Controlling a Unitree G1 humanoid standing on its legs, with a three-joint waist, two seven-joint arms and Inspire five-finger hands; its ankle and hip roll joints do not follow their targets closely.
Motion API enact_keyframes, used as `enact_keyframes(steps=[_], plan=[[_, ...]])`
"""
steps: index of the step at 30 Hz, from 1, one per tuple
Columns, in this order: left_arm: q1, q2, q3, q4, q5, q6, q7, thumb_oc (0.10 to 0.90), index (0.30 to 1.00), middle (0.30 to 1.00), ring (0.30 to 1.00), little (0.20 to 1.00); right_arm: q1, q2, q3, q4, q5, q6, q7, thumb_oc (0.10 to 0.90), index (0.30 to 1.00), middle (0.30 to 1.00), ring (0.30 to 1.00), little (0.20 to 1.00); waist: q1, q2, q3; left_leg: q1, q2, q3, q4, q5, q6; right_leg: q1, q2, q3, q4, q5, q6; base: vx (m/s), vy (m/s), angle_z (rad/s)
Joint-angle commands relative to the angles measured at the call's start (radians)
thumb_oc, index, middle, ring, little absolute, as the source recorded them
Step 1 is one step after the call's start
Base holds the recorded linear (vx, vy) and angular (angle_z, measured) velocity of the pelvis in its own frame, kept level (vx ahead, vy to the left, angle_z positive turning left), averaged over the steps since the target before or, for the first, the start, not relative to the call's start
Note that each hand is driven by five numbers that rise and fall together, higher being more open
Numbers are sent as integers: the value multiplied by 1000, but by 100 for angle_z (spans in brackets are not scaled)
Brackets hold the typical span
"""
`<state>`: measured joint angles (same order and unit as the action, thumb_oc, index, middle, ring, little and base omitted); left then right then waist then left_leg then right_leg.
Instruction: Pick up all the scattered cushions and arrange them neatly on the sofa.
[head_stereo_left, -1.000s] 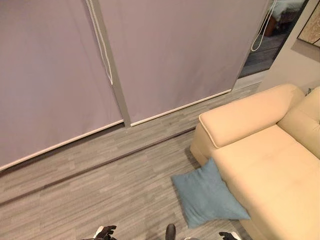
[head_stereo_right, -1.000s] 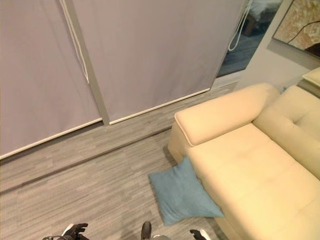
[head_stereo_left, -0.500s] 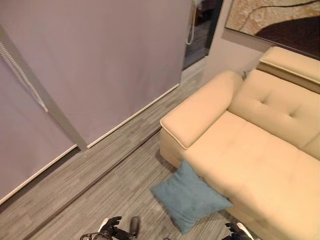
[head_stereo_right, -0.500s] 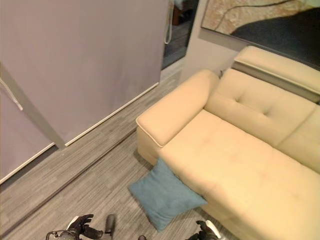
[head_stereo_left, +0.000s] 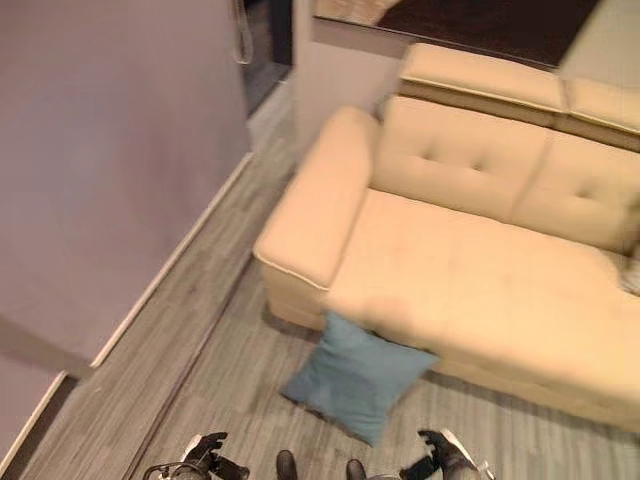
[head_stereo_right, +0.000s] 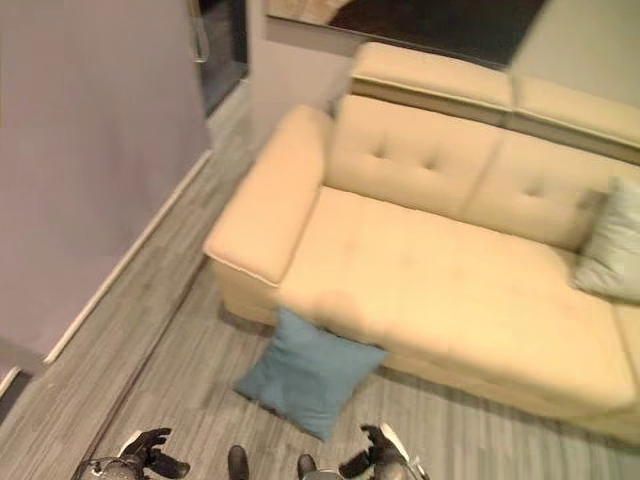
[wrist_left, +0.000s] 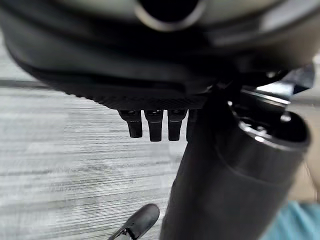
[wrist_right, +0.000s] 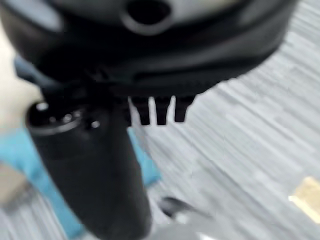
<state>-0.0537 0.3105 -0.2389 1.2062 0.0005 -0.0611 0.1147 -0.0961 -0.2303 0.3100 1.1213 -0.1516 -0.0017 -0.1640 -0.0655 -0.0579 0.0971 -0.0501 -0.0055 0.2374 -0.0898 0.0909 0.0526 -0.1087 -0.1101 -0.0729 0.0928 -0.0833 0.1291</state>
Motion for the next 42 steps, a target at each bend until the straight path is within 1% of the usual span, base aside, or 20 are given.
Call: enact_keyframes(steps=[1, 2, 5, 6, 11, 14, 15, 16, 17, 18, 21, 27, 30, 33, 34, 36, 37, 39, 41, 42], plan=[[14, 16, 31, 8, -1, -15, 12, 800, 900, 900, 900, 900, -8, -74, 32, -34, -19, -15, -34, 800, 900, 900, 900, 900, 35, 2, -34, 17, 28, -39, 20, -116, -94, -29, 15, -186, -38, 72, 18, 69, -95, -102], [14, 15, 25, 9, 6, -15, 9, 800, 900, 900, 900, 900, -4, -78, 29, -41, -17, -17, -36, 800, 900, 900, 900, 900, 28, 1, -33, 21, 25, -36, 27, -120, -93, -23, 20, -178, -47, 69, 15, 96, -110, -78], [7, 11, 18, 1, 9, -18, 3, 800, 900, 900, 900, 900, 5, -94, 12, -44, -1, -18, -40, 800, 900, 900, 900, 900, 11, -3, -31, 25, 19, -39, 50, -139, -96, -14, 42, -112, -84, 80, 12, 66, -102, -1], [-1, 6, 8, -7, 10, -18, 1, 800, 900, 900, 900, 900, 15, -104, 5, -52, 8, -21, -42, 800, 900, 900, 900, 900, 2, -7, -26, 15, 23, -41, 104, -156, -102, 2, 47, -99, -101, 81, 5, 36, -122, 0], [-12, -13, -8, -26, -1, -15, -7, 800, 900, 900, 900, 900, 21, -120, -8, -40, 20, -19, -46, 800, 900, 900, 900, 900, -3, -10, -15, -15, 46, -50, 199, -182, -117, 39, 49, -109, -117, 72, -9, 30, -78, 3], [-11, -23, -21, -27, -14, -16, -9, 800, 900, 900, 900, 900, 17, -124, -6, -40, 33, -23, -46, 800, 900, 900, 900, 900, 14, -16, -3, -55, 42, -132, 230, -175, -125, 56, 53, -87, -126, 64, -18, 72, -12, -2], [-13, -29, -28, -25, -19, -16, -8, 800, 900, 900, 900, 900, 17, -126, -3, -35, 28, -24, -49, 800, 900, 900, 900, 900, 23, -20, -2, -89, 53, -167, 205, -148, -133, 69, 51, -80, -136, 60, -13, 130, 20, -18], [-14, -31, -31, -23, -19, -14, -7, 800, 900, 900, 900, 900, 14, -126, -1, -32, 27, -23, -50, 800, 900, 900, 900, 900, 27, -22, 2, -103, 55, -179, 195, -136, -135, 74, 52, -76, -137, 58, -13, 174, 51, -18], [-15, -32, -34, -19, -24, -15, -3, 800, 900, 900, 900, 900, 9, -127, 2, -28, 27, -21, -51, 800, 900, 900, 900, 900, 40, -18, 13, -141, 55, -221, 178, -102, -143, 82, 58, -60, -133, 47, -13, 135, 61, -14], [-14, -32, -31, -18, -25, -14, -5, 800, 900, 900, 900, 900, 9, -126, 2, -28, 25, -22, -50, 800, 900, 900, 900, 900, 42, -13, 13, -136, 56, -234, 159, -96, -144, 84, 63, -51, -131, 40, -13, 142, 88, -12], [-8, -32, -25, -8, -19, -11, -8, 800, 900, 900, 900, 900, 9, -122, 0, -28, 22, -20, -46, 800, 900, 900, 900, 900, 39, 1, 11, -108, 62, -227, 128, -88, -143, 85, 60, -36, -120, 31, -12, 103, 125, -48], [-8, -15, -16, 0, -6, -10, -6, 800, 900, 900, 900, 900, -1, -107, 9, -34, 20, -17, -45, 800, 900, 900, 900, 900, 49, -6, 13, -102, 49, -193, 143, -111, -123, 71, 32, 5, -109, 39, 1, 64, 126, -39], [-17, 5, -9, -3, -8, -11, 5, 800, 900, 900, 900, 900, -17, -96, 11, -54, 29, -15, -44, 800, 900, 900, 900, 900, 52, -11, 23, -117, 42, -154, 158, -132, -103, 20, 11, 35, -73, 47, 17, 6, 156, -22], [-36, 24, 8, -26, -43, -18, 19, 800, 900, 900, 900, 900, -43, -86, -10, -68, 77, -18, -52, 800, 900, 900, 900, 900, 55, -13, 48, -145, 41, -123, 179, -144, -91, -51, 3, 31, -14, 54, 28, -61, 79, -50], [-43, 31, 14, -35, -60, -22, 24, 800, 900, 900, 900, 900, -53, -82, -18, -73, 95, -20, -56, 800, 900, 900, 900, 900, 56, -12, 60, -156, 43, -114, 185, -145, -90, -80, 0, 16, 9, 59, 32, -142, 46, -48], [-72, 45, 29, -66, -120, -38, 40, 800, 900, 900, 900, 900, -77, -73, -40, -87, 146, -31, -76, 800, 900, 900, 900, 900, 65, -10, 86, -199, 51, -91, 205, -147, -90, -157, -22, -48, 65, 76, 39, -154, 2, -43], [-80, 49, 30, -75, -136, -42, 44, 800, 900, 900, 900, 900, -82, -73, -48, -91, 163, -32, -82, 800, 900, 900, 900, 900, 64, -7, 91, -221, 48, -91, 224, -150, -89, -176, -30, -66, 79, 75, 36, -113, -31, -50], [-110, 52, 24, -107, -171, -58, 61, 800, 900, 900, 900, 900, -91, -75, -73, -95, 201, -41, -102, 800, 900, 900, 900, 900, 60, 0, 111, -283, 37, -101, 278, -161, -85, -211, -39, -65, 87, 70, 22, -93, -37, -19], [-156, 58, 14, -141, -207, -75, 85, 800, 900, 900, 900, 900, -128, -82, -86, -105, 242, -51, -128, 800, 900, 900, 900, 900, 57, 6, 138, -375, 37, -108, 352, -171, -84, -297, -49, -69, 130, 69, 7, -114, -61, 31], [-179, 65, 9, -163, -229, -82, 97, 800, 900, 900, 900, 900, -144, -82, -90, -115, 265, -54, -139, 800, 900, 900, 900, 900, 56, 14, 145, -413, 45, -119, 386, -204, -89, -339, -47, -69, 163, 46, 7, -69, -73, 23]])
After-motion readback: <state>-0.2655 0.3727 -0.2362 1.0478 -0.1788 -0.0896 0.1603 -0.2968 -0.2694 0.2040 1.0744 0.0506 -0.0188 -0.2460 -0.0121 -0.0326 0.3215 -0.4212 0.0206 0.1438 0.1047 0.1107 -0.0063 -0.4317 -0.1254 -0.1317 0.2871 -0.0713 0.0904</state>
